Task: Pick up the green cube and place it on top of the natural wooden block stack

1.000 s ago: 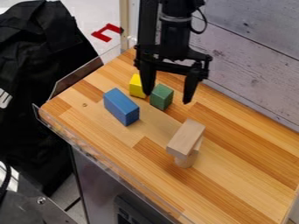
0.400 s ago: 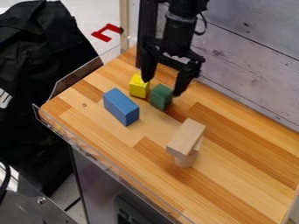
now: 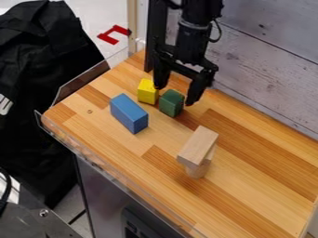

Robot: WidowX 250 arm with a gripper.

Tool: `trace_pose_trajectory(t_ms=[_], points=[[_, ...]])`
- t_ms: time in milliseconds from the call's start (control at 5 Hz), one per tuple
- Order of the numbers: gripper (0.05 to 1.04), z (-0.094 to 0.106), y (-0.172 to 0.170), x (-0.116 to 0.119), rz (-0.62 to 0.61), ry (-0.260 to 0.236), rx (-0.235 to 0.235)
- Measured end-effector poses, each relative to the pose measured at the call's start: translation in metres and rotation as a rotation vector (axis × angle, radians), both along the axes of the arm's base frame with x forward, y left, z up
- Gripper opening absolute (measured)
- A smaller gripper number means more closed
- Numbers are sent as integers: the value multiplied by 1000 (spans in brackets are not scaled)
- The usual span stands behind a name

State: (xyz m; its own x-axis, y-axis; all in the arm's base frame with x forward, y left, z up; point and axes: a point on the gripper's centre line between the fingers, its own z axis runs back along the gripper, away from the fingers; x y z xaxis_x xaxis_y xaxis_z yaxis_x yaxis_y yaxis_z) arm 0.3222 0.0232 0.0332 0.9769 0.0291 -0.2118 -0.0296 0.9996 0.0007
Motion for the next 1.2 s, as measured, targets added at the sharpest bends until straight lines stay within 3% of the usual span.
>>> trace_pose_trajectory(t_ms=[400, 800, 1200], points=[[999, -13, 0, 1, 17, 25, 0], [999, -11, 5, 4, 46, 11, 5], [999, -17, 8, 4, 57, 29, 1]])
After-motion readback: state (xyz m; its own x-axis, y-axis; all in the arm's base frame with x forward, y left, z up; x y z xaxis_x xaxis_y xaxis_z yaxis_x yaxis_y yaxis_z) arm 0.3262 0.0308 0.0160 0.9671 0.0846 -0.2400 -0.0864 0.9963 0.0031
